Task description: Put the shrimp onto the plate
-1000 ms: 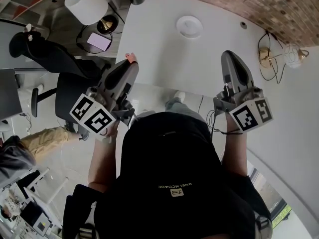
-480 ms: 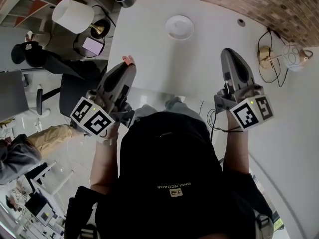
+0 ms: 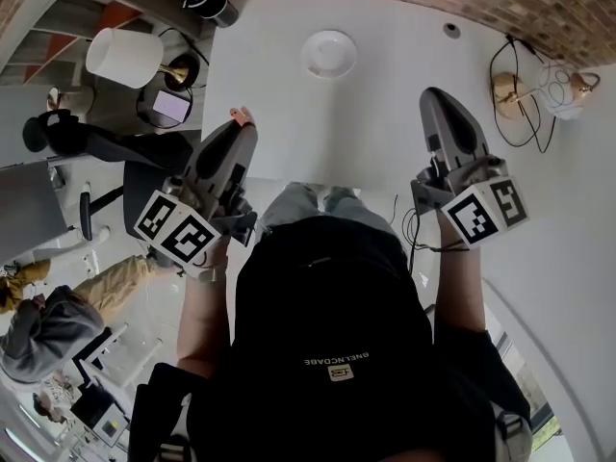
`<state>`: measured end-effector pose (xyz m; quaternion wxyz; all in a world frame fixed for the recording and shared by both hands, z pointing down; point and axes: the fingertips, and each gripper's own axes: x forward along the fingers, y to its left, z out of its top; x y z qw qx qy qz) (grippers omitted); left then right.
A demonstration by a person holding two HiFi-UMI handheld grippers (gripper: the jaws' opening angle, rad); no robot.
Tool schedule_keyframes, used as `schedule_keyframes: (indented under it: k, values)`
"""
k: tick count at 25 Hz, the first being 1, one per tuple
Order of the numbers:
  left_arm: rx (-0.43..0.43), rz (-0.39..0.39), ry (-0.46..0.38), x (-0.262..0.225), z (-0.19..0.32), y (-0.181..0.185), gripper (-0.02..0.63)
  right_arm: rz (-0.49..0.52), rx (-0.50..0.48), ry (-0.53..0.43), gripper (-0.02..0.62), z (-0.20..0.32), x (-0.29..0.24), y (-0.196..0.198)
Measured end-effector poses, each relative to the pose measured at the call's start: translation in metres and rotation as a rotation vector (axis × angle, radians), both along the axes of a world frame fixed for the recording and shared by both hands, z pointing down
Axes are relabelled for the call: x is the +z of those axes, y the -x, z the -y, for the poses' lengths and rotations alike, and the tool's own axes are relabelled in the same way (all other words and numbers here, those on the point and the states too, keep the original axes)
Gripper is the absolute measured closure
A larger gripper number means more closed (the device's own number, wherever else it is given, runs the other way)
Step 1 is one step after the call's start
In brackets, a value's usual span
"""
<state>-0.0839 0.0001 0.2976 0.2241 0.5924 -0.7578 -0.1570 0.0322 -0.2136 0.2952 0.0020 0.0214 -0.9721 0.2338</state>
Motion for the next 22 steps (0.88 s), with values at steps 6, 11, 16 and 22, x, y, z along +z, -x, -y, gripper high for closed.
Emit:
schedule_keyframes:
  k: [6, 11, 16, 22]
  values:
    - [0.051, 0.007, 0.002, 0.004, 0.017, -0.001, 0.537, 0.000, 0.048, -0.002, 0.588, 0.008, 0.003, -0.011]
    - [0.110, -0.005, 0.003, 0.008, 0.026, 0.011, 0.537, -0.014, 0.098, -0.001, 0.588, 0.006, 0.002, -0.012]
    - [0.183, -0.025, -0.003, 0.014, 0.041, 0.028, 0.537, -0.033, 0.159, -0.010, 0.588, 0.004, 0.000, -0.011]
    - [0.278, -0.045, -0.009, 0.022, 0.062, 0.044, 0.537, -0.065, 0.229, -0.010, 0.588, -0.003, 0.000, -0.008]
